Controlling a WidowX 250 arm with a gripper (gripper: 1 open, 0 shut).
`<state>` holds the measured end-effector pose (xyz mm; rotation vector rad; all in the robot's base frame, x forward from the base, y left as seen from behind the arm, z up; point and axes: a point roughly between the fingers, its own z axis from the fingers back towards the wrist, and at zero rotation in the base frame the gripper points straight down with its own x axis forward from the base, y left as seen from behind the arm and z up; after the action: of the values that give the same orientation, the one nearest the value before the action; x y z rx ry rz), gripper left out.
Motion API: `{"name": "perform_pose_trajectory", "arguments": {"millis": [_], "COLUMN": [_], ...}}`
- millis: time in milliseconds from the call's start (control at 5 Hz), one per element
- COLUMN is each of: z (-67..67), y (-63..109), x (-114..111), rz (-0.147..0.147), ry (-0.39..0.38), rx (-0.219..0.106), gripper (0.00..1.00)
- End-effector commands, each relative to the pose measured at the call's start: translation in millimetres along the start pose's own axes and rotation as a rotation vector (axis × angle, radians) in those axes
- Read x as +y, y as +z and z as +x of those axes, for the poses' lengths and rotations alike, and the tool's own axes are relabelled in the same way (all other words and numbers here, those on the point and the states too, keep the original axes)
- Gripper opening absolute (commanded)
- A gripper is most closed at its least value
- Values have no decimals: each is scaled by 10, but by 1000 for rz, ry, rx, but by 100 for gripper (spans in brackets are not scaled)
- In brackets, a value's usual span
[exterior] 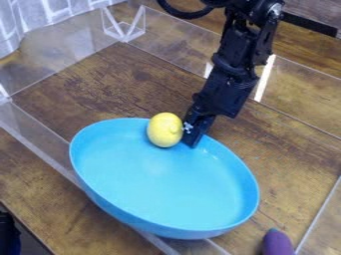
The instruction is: Move the carrot to the left side
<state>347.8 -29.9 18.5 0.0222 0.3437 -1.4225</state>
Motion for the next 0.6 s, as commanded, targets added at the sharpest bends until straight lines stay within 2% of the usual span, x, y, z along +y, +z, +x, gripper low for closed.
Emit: {"name": "perform_pose_trajectory", "arguments": {"millis": [0,200,400], "z": [-129,-186,-192], "y": [-31,-15,-10], "x": [91,170,74], "rz": [-5,-1,-4], "ry": [-9,-34,-39], "rx": [9,18,23], "gripper": [0,100,0]}}
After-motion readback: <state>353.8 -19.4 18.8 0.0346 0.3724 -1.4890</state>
